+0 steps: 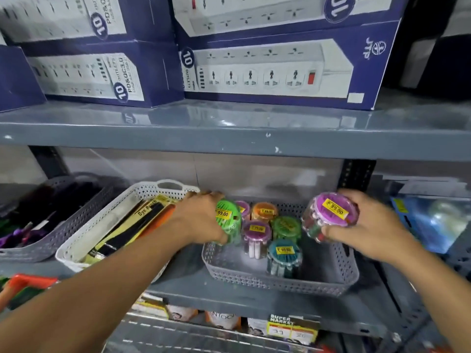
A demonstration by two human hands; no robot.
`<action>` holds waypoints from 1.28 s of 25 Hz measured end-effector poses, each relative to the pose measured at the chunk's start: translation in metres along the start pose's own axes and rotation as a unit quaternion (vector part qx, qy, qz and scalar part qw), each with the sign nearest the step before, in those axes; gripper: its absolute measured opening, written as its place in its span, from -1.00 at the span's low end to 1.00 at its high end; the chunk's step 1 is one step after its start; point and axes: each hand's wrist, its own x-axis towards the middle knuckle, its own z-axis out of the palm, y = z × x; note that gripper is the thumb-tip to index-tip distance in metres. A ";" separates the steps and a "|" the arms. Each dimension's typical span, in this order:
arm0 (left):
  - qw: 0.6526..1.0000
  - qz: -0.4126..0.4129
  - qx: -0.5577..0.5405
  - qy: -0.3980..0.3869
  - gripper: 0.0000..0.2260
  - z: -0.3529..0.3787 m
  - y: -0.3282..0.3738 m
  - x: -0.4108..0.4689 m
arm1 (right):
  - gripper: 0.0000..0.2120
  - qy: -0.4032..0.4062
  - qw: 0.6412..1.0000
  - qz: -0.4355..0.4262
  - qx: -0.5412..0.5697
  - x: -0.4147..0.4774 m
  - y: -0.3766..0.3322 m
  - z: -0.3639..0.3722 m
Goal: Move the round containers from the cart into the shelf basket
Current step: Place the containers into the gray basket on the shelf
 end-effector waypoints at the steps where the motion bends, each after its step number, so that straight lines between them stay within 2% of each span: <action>1: 1.000 -0.012 0.011 -0.023 -0.10 0.006 -0.002 0.009 | -0.55 0.001 1.000 0.017 -0.023 0.019 0.006 0.004; 3: 0.996 -0.031 0.014 -0.078 -0.14 0.020 -0.003 0.026 | -0.47 -0.005 0.998 0.030 -0.057 0.049 0.014 0.013; 5: 0.991 -0.035 0.013 -0.125 -0.18 0.032 -0.003 0.032 | -0.49 -0.002 0.996 0.040 -0.074 0.072 0.018 0.021; 8: 0.986 -0.024 0.042 -0.159 -0.13 0.056 -0.003 0.042 | -0.39 -0.015 0.993 0.059 -0.102 0.105 0.026 0.036; 10: 0.985 -0.029 0.047 -0.166 -0.15 0.068 -0.003 0.044 | -0.34 -0.028 0.993 0.073 -0.090 0.120 0.033 0.046; 14: 0.983 -0.025 0.032 -0.178 -0.20 0.084 -0.010 0.048 | -0.46 -0.068 0.991 0.080 -0.082 0.136 0.041 0.061; 17: 0.983 -0.020 0.025 -0.178 -0.21 0.088 -0.014 0.050 | -0.47 -0.073 0.986 0.095 -0.116 0.144 0.048 0.072; 19: 0.982 -0.024 0.011 -0.185 -0.20 0.090 -0.016 0.053 | -0.38 -0.094 0.981 0.095 -0.141 0.150 0.056 0.080; 22: 0.981 -0.032 -0.012 -0.193 -0.13 0.092 -0.019 0.056 | -0.11 -0.139 0.978 0.086 -0.127 0.159 0.068 0.089; 26: 0.977 -0.044 -0.038 -0.207 -0.09 0.091 -0.013 0.061 | -0.09 -0.172 0.976 0.088 -0.102 0.163 0.080 0.088; 29: 0.977 -0.046 -0.032 -0.205 -0.12 0.094 -0.009 0.065 | -0.12 -0.188 0.970 0.096 -0.122 0.158 0.083 0.090; 32: 0.976 -0.065 -0.032 -0.207 -0.09 0.096 -0.008 0.069 | -0.04 -0.195 0.964 0.080 -0.161 0.156 0.084 0.090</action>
